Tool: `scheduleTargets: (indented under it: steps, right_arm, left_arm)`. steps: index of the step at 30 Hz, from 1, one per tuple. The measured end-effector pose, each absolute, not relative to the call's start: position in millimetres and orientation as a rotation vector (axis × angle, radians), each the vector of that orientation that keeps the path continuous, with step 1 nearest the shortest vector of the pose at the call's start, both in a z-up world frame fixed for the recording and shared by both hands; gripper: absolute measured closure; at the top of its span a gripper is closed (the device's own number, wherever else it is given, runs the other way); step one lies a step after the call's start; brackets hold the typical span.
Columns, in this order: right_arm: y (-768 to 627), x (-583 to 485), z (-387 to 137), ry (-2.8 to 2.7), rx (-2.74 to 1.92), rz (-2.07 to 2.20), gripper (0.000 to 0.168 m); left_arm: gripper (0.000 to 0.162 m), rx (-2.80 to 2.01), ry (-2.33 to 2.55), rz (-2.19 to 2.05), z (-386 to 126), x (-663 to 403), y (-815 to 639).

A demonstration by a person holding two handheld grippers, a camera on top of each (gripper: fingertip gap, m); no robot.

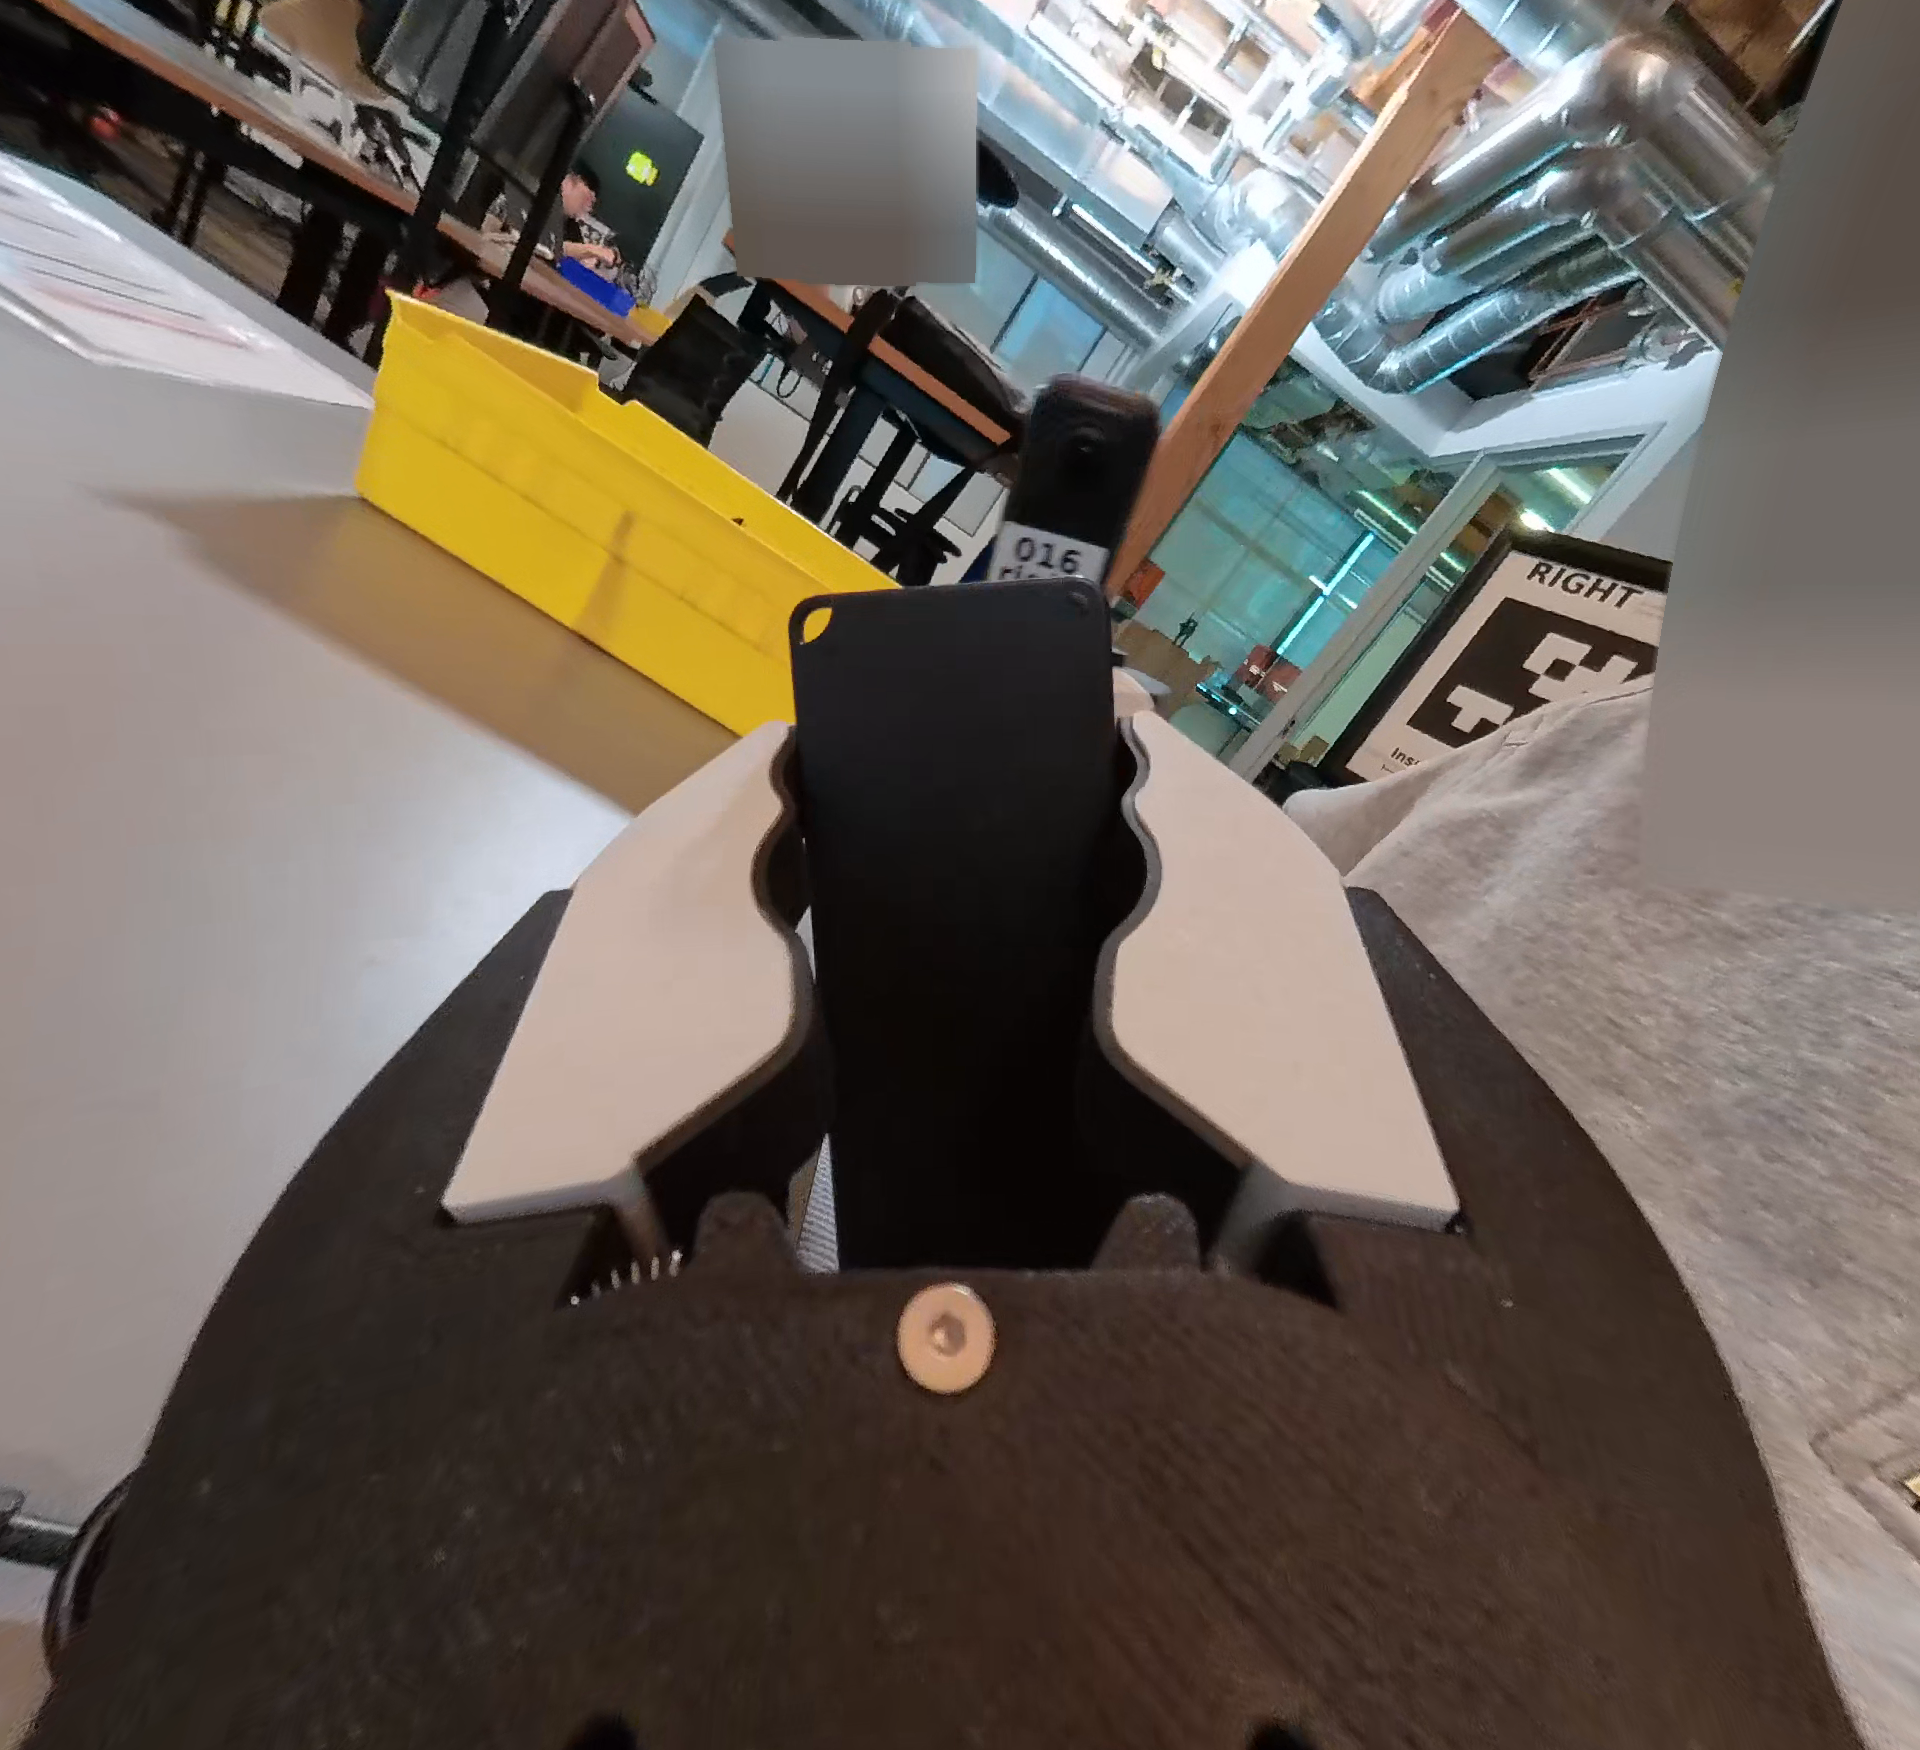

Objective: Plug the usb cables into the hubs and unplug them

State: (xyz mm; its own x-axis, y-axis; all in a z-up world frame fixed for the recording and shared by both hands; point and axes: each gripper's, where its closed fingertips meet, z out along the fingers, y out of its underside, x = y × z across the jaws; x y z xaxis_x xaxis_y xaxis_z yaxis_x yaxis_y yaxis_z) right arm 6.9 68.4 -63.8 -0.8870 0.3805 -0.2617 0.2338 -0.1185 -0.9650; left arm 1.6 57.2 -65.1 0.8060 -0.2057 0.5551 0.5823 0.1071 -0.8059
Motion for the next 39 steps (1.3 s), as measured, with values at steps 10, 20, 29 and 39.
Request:
scheduleTargets:
  steps: [10, 20, 29, 39]
  right_arm:
    - [63.4, 16.6, -56.1, -2.005, -0.813, 2.428, 0.157]
    - [63.3, 15.2, -62.9, -2.069, -0.881, 2.412, 0.158]
    - [66.7, 12.6, -65.4, -2.075, -0.908, 2.407, 0.158]
    - [68.1, 10.8, -72.0, -2.110, -0.926, 2.347, 0.158]
  left_arm:
    - [0.102, -1.374, -0.305, -0.571, -68.4, 5.9, 58.3]
    - [0.102, -1.389, -0.304, -0.576, -73.4, 4.0, 57.4]
    - [0.105, -1.325, -0.359, -0.605, -67.6, -7.4, 50.3]
    - [0.105, -1.396, -0.385, -0.633, -76.5, -8.3, 51.9]
